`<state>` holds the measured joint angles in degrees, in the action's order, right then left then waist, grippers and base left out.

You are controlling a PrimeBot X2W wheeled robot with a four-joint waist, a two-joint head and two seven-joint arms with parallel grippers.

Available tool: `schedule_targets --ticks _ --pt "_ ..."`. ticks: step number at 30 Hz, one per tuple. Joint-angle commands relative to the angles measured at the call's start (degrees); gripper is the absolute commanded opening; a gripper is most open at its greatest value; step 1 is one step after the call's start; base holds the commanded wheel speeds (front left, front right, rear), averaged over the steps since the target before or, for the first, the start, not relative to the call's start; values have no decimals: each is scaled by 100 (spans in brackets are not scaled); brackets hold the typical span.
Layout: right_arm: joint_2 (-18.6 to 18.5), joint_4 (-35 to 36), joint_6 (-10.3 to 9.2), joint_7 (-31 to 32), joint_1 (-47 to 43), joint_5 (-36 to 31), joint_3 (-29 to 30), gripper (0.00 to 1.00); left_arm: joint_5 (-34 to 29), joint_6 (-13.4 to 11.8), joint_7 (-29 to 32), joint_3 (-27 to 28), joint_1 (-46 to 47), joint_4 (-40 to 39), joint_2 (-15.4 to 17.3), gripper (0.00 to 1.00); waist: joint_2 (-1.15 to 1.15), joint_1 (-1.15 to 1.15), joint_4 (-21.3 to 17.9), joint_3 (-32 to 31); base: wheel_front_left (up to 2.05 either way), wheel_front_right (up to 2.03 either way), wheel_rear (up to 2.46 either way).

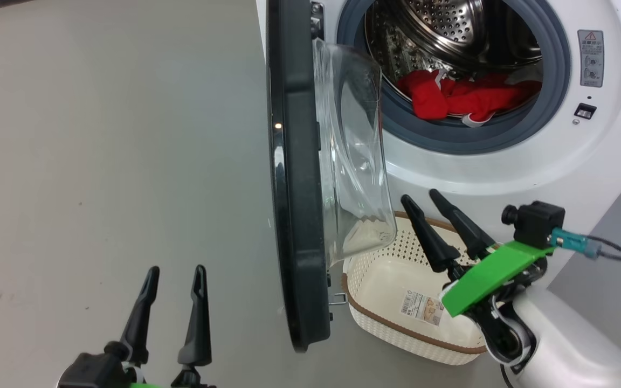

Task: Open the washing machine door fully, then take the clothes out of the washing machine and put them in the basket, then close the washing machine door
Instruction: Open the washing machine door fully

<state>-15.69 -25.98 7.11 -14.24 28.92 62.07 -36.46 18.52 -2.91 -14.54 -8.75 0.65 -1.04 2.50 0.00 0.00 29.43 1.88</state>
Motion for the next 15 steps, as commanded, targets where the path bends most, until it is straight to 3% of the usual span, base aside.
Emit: schedule_targets --ticks 1,7,12,15 --pt "267 205 37 -74 -360 -814 529 100 -78 68 -46 243 25 -196 53 100 0 0 -11 -47 0 0 0" --pt "1020 846 37 -75 -1391 -3252 1981 100 -239 93 -46 319 -42 -238 48 100 0 0 -19 -131 0 0 0" --pt "1260 1465 37 -75 -1955 -4412 2645 100 -305 82 -46 352 -75 -318 43 100 0 0 -19 -97 0 0 0" --pt "1277 1710 37 -75 -2136 -4624 2797 100 -348 82 -46 392 -69 -329 41 100 0 0 -49 -78 0 0 0"
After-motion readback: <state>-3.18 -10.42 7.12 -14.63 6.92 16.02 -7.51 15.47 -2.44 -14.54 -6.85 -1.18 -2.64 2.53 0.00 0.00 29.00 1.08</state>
